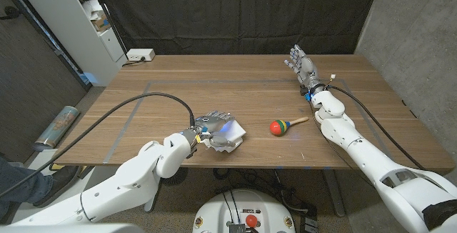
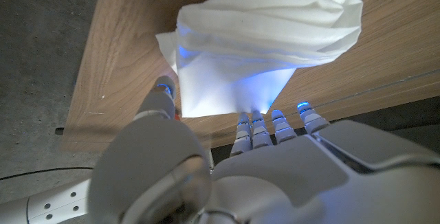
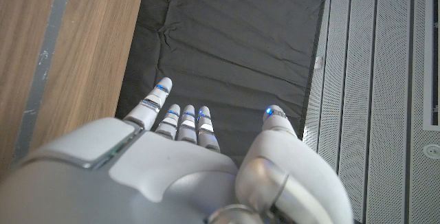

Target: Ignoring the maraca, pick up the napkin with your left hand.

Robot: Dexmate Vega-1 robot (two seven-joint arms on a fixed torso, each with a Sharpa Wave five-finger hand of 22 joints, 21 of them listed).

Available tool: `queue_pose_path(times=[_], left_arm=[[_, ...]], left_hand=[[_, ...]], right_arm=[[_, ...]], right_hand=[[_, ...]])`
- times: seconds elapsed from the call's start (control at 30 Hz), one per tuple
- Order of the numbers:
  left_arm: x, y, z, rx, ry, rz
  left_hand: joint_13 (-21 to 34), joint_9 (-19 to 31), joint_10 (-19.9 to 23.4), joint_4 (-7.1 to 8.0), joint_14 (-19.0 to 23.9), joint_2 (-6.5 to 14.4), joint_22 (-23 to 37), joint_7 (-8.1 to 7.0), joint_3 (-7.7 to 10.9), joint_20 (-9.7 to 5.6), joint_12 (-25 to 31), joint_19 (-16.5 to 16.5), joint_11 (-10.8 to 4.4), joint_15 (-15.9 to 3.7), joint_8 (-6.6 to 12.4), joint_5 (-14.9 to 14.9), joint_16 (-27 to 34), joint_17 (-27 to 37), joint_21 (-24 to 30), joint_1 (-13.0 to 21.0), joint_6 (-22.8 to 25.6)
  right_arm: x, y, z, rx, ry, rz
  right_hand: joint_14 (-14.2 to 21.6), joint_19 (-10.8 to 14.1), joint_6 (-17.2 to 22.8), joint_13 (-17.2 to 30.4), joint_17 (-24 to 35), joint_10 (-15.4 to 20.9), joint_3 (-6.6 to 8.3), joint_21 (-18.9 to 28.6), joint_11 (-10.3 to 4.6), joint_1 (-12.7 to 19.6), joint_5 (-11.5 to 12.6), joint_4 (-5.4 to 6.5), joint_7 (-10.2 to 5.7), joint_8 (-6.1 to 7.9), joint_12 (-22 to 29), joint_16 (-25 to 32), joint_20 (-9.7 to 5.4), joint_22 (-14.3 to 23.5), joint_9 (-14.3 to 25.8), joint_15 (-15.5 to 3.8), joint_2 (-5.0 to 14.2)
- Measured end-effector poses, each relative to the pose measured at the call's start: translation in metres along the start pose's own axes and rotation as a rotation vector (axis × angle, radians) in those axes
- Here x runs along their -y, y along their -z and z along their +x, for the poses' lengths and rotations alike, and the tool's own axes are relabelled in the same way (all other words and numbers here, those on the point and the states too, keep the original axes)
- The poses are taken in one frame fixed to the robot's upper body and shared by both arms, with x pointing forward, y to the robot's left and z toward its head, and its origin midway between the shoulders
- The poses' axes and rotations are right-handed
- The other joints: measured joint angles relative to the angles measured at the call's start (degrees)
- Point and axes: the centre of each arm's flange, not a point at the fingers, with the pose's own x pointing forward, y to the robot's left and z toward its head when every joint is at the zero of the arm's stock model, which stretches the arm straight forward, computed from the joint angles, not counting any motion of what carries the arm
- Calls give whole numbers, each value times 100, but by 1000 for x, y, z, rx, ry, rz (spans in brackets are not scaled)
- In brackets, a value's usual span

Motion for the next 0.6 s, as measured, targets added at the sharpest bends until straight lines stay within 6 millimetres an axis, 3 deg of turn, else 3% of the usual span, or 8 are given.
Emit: queue_pose_path(times=[0.6], left_arm=[[8, 1, 5, -10, 18, -25]], left_hand=[[-1, -1, 0, 0, 0, 0, 0, 0, 0, -1, 0, -1, 0, 0, -15, 0, 0, 0, 0, 106, 0]], right_arm=[[4, -1, -5, -3, 7, -12]], right_hand=[[0, 0, -21, 0, 0, 0, 0, 0, 0, 0, 0, 0, -21, 0, 0, 0, 0, 0, 0, 0, 0]])
